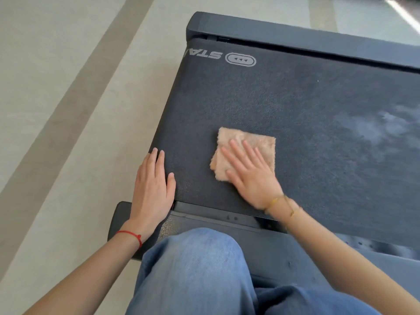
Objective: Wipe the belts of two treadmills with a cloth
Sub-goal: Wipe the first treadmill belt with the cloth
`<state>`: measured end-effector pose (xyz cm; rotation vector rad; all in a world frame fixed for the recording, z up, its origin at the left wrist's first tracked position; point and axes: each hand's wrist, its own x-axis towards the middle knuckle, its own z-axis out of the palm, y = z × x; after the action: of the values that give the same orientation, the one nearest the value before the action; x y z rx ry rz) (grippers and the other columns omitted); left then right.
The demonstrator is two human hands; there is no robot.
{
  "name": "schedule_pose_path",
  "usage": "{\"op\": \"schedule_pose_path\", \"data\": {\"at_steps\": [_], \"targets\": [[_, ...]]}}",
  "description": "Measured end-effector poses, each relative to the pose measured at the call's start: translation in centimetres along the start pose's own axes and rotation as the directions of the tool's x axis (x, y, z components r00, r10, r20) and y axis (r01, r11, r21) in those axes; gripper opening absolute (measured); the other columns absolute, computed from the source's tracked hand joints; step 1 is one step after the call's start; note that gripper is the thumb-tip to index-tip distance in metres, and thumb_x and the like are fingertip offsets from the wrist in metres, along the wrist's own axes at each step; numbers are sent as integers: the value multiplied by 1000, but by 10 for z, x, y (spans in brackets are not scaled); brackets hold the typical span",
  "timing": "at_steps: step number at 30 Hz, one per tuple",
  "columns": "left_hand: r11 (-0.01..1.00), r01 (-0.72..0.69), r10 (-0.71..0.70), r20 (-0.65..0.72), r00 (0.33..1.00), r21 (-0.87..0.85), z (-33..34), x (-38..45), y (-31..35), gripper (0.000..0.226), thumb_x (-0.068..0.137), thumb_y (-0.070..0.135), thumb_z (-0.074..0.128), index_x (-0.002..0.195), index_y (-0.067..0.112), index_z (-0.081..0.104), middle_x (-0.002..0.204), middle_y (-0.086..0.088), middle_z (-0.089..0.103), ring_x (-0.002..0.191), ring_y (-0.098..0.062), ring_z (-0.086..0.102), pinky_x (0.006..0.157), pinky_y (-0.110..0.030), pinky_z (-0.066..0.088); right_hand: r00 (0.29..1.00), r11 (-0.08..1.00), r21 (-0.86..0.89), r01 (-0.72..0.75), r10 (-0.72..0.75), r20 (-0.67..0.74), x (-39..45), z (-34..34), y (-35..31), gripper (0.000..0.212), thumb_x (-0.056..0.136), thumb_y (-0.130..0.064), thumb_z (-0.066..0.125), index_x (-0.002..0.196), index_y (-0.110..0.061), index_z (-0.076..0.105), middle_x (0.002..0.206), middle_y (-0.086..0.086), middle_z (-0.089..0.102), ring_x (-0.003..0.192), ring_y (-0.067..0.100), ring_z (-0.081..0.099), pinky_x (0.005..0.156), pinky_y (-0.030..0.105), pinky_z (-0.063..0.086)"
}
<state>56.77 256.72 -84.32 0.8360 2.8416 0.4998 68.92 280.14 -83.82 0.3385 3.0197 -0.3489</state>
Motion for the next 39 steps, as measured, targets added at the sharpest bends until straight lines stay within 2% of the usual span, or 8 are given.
{"op": "schedule_pose_path", "data": {"at_steps": [4, 8, 11, 16, 20, 27, 34, 39], "targets": [[998, -40, 39, 15, 999, 49, 2, 12, 11, 58, 103, 26, 40, 153, 2, 27, 162, -16, 21, 150, -35, 17, 122, -51, 18, 984, 984, 15, -178, 178, -7, 14, -8, 17, 54, 106, -42, 19, 157, -33, 3, 165, -6, -6, 152, 22, -12, 123, 42, -5], [985, -150, 146, 44, 988, 91, 12, 36, 44, 56, 104, 30, 34, 156, 10, 24, 164, -12, 19, 152, -30, 11, 122, -56, 10, 999, 999, 7, 41, -41, 34, -35, 4, -3, 53, 107, -41, 17, 158, -32, 6, 165, -8, -4, 152, 21, -13, 123, 41, -6], [968, -236, 230, 69, 971, 82, 24, 54, 78, 55, 105, 30, 31, 157, 13, 22, 165, -9, 15, 153, -26, 7, 123, -55, 7, 997, 997, 12, 76, -77, 33, -72, 8, 8, 53, 107, -42, 18, 157, -34, 5, 165, -11, -3, 152, 17, -10, 123, 37, -6], [947, -306, 299, 80, 951, 97, 47, 73, 123, 54, 106, 30, 28, 158, 16, 18, 166, -7, 13, 153, -25, 5, 122, -57, 5, 967, 967, 13, -254, 254, -33, -86, -7, 87, 53, 106, -41, 21, 156, -36, 5, 164, -11, -4, 152, 19, -8, 124, 43, 2], [960, -260, 257, 41, 966, 102, 60, 77, 142, 55, 105, 30, 29, 158, 19, 19, 165, -6, 14, 153, -26, 6, 120, -63, 3, 890, 888, 101, -449, 455, -40, -67, -16, 111, 53, 106, -40, 19, 157, -36, 3, 165, -8, -7, 152, 21, -13, 123, 40, -8], [961, -260, 261, -3, 965, 96, 63, 76, 138, 55, 103, 33, 32, 156, 21, 25, 164, -5, 19, 153, -25, 11, 120, -62, 4, 993, 991, 49, -121, 121, 1, -111, -3, 69, 53, 106, -43, 18, 157, -35, 5, 165, -12, -4, 151, 16, -14, 122, 36, -9], [961, -251, 253, -4, 967, 114, 64, 76, 141, 55, 102, 33, 32, 156, 21, 25, 164, -5, 20, 152, -26, 12, 120, -62, 5, 953, 954, 24, -298, 299, -47, -79, -18, 132, 54, 105, -46, 21, 157, -36, 8, 165, -10, -2, 153, 20, -6, 124, 42, 0], [960, -237, 243, -23, 970, 149, 68, 78, 144, 55, 102, 31, 32, 155, 21, 26, 163, -5, 23, 152, -26, 15, 119, -64, 9, 936, 935, 50, -350, 351, -16, -7, -33, 161, 54, 106, -43, 17, 157, -33, 2, 165, -5, -7, 152, 25, -12, 122, 41, -9]]}}
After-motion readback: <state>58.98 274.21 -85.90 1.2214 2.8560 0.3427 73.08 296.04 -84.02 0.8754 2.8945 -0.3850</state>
